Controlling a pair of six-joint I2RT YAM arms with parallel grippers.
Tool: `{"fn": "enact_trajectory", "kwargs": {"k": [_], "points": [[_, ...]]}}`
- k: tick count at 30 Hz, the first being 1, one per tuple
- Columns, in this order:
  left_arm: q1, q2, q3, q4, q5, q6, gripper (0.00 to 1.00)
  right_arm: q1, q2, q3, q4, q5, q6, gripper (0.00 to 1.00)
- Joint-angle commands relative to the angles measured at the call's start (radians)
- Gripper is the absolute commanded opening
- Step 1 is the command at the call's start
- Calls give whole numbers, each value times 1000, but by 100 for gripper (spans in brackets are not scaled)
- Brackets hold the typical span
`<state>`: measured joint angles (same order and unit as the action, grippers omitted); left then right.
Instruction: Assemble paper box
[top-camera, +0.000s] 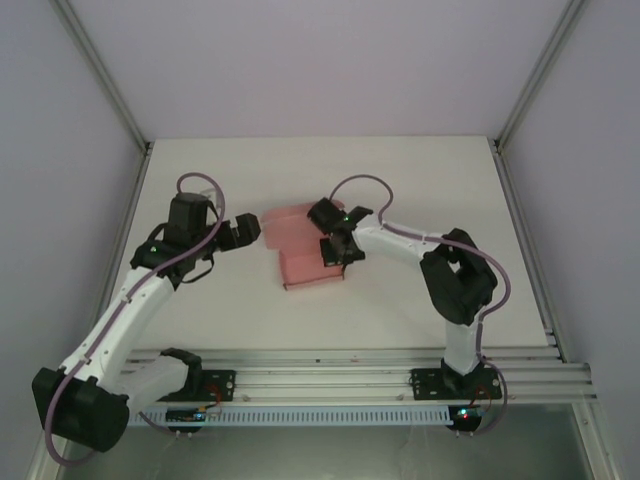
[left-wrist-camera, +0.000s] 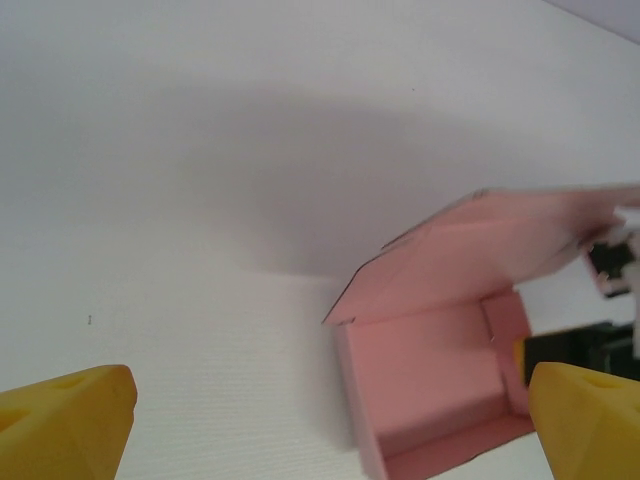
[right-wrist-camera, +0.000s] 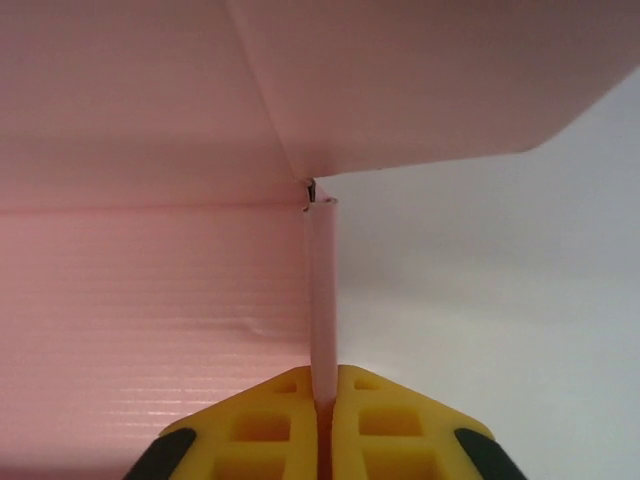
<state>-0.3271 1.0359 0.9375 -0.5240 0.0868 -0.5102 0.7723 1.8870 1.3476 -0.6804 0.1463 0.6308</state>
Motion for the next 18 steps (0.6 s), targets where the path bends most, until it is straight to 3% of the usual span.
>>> {"fn": "enact_trajectory", "kwargs": {"k": [1, 7, 11, 12, 14, 18], "points": [[5, 18, 44, 2, 36, 34, 100, 17, -38, -35, 18, 37, 234, 12], [5, 53, 41, 4, 125, 101, 99, 28, -120, -51, 42, 44, 181, 33], [5, 94, 56, -1, 175, 184, 99, 0, -235, -51, 55, 70, 25, 69], [6, 113, 67, -6, 174, 201, 99, -12, -265, -47, 64, 73, -66, 74], [6, 159, 92, -16, 184, 243, 99, -44, -314, -56, 128, 24, -276, 95], [6, 257, 134, -20, 275, 339, 100, -160, -340, -48, 219, -252, -662, 99]]}}
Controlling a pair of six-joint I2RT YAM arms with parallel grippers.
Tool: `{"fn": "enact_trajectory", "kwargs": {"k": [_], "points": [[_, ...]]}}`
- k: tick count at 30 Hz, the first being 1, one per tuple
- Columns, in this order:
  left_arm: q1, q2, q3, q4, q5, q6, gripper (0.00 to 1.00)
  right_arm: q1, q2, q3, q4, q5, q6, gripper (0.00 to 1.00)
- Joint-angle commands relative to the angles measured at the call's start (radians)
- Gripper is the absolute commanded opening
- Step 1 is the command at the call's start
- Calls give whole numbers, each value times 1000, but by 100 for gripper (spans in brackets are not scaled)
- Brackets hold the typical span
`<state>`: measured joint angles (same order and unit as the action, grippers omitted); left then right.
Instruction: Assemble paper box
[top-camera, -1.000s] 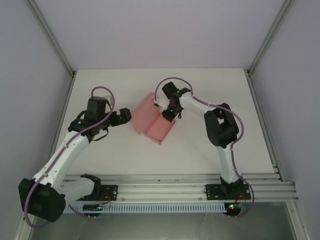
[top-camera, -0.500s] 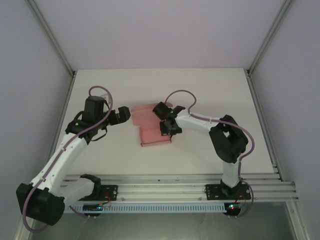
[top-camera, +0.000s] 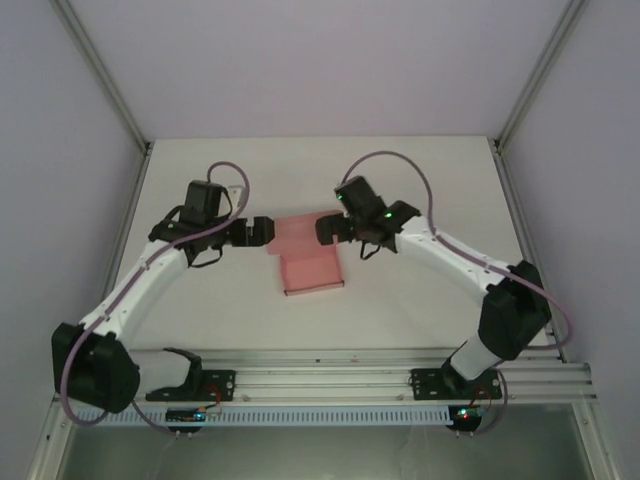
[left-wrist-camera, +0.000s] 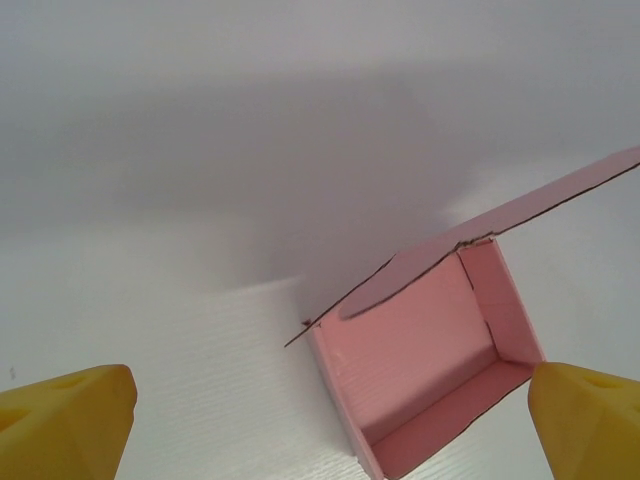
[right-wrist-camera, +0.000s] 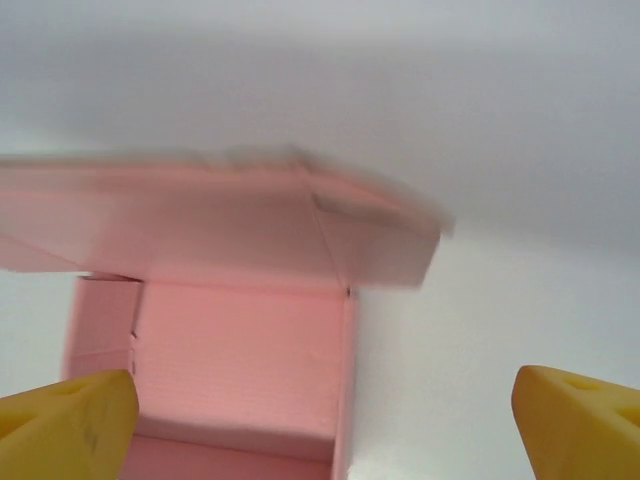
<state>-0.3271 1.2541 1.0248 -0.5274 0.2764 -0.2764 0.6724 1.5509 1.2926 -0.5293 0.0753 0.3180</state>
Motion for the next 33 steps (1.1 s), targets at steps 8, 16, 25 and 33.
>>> {"fn": "enact_trajectory", "kwargs": {"k": [8, 16, 25, 33], "points": [[3, 154, 107, -66, 158, 275, 100, -178, 212, 284, -222, -466, -772, 96], [-1, 257, 158, -109, 133, 333, 78, -197, 372, 416, -354, -450, -867, 75], [-36, 263, 180, -68, 152, 341, 5, -192, 363, 411, -370, -394, -852, 17], [-81, 245, 187, -61, 15, 295, 0, -167, 286, 358, -313, -338, -778, 6]]}}
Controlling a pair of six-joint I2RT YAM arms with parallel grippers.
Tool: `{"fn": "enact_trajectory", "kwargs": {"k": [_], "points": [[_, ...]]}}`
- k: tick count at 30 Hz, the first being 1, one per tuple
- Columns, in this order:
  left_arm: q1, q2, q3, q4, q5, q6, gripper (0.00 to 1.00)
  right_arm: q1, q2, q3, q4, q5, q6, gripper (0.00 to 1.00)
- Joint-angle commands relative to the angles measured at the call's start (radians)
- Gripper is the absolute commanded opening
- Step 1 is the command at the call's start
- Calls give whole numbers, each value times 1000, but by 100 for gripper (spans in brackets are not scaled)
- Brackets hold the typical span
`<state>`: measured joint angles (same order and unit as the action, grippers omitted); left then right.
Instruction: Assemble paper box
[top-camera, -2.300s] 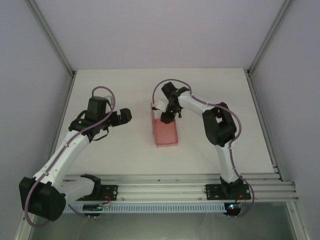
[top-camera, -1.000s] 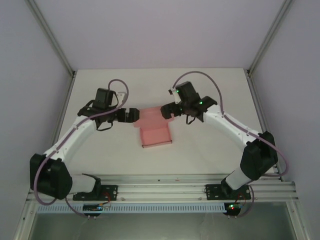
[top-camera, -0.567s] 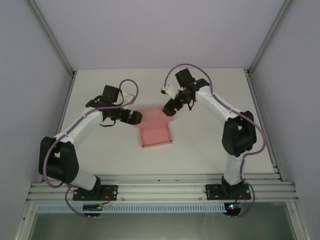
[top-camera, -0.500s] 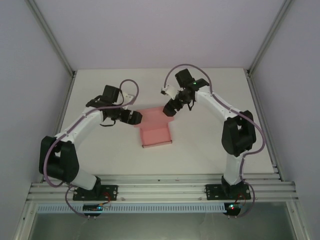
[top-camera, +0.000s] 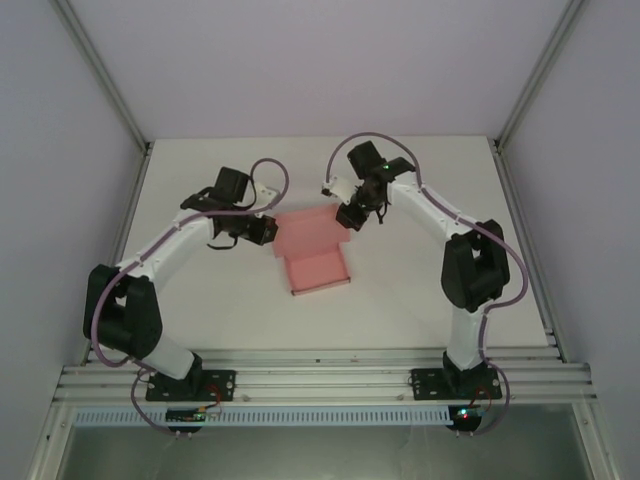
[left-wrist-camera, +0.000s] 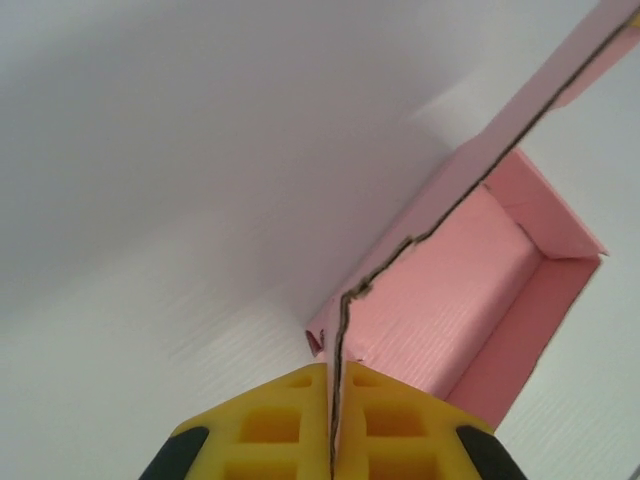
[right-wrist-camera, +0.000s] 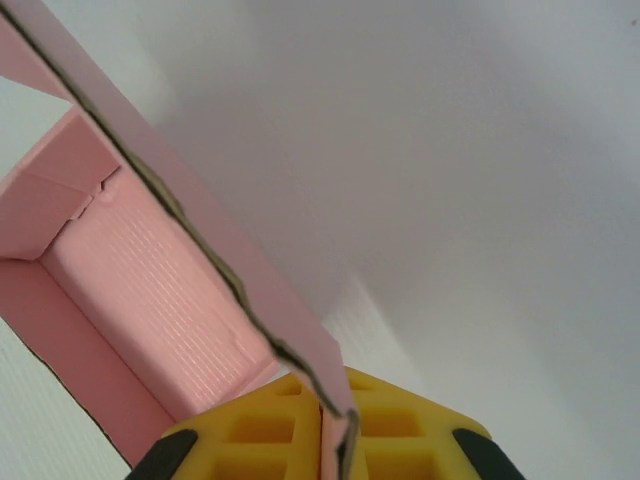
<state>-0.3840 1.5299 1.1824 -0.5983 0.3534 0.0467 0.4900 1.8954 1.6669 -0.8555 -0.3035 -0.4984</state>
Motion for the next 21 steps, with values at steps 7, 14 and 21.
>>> {"fn": "enact_trajectory", "kwargs": {"k": [7, 14, 21], "points": [[-48, -73, 42, 99, -181, -213, 0, 50, -94, -31, 86, 198, 270, 2], [-77, -30, 66, 197, -196, -369, 0, 83, -41, 40, 76, 398, 635, 3], [-87, 51, 105, 258, -276, -494, 0, 87, -33, -25, 244, 356, 1007, 3]]}}
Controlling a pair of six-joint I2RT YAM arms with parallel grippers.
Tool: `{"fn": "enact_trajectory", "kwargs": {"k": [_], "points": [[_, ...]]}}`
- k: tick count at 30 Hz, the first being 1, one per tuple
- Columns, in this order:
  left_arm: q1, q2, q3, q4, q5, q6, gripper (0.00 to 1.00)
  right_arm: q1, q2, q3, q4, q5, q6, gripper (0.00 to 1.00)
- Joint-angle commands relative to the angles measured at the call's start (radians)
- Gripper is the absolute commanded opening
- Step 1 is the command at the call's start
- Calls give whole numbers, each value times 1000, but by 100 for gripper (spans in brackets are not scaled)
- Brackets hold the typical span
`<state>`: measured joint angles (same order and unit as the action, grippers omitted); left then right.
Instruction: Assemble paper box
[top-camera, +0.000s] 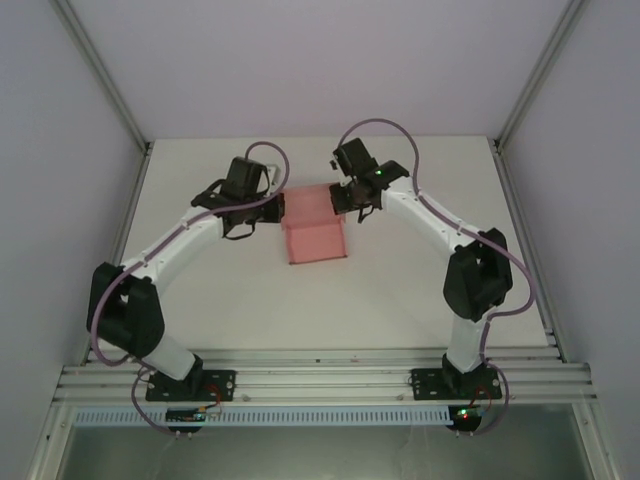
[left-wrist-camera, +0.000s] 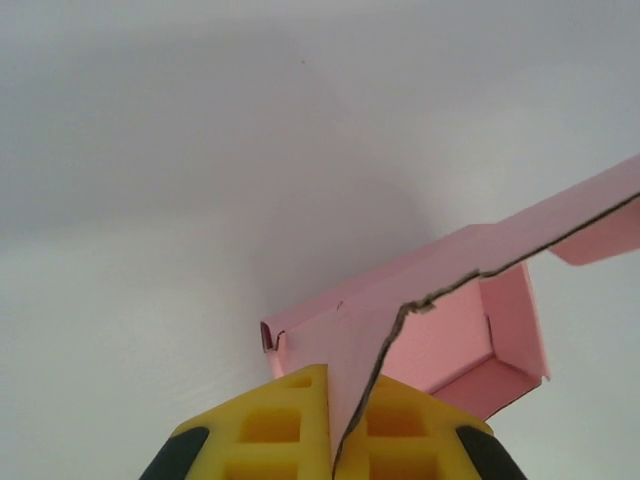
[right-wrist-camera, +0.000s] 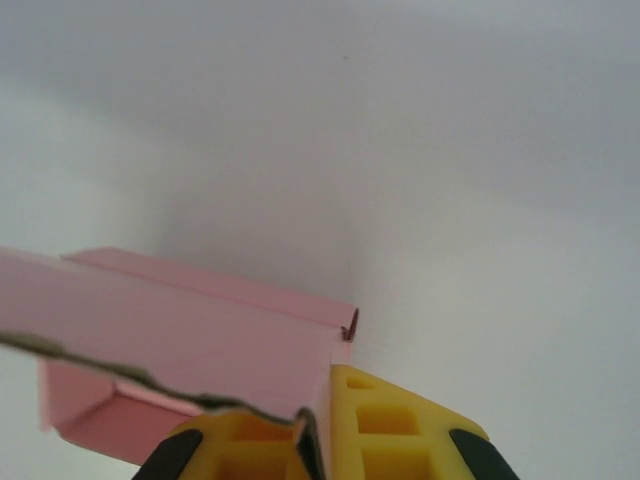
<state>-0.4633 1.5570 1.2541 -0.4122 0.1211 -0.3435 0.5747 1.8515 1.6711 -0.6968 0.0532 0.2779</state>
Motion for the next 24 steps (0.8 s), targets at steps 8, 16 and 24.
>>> {"fn": "enact_trajectory", "kwargs": {"k": [8, 16, 24], "points": [[-42, 61, -28, 262, -150, -271, 0, 14, 0, -144, 338, 68, 453, 5], [-69, 57, -125, 315, -137, -237, 0, 42, 3, -218, 430, 151, 443, 4], [-72, -20, -308, 385, -77, -191, 0, 123, -86, -422, 506, 280, 313, 4]]}}
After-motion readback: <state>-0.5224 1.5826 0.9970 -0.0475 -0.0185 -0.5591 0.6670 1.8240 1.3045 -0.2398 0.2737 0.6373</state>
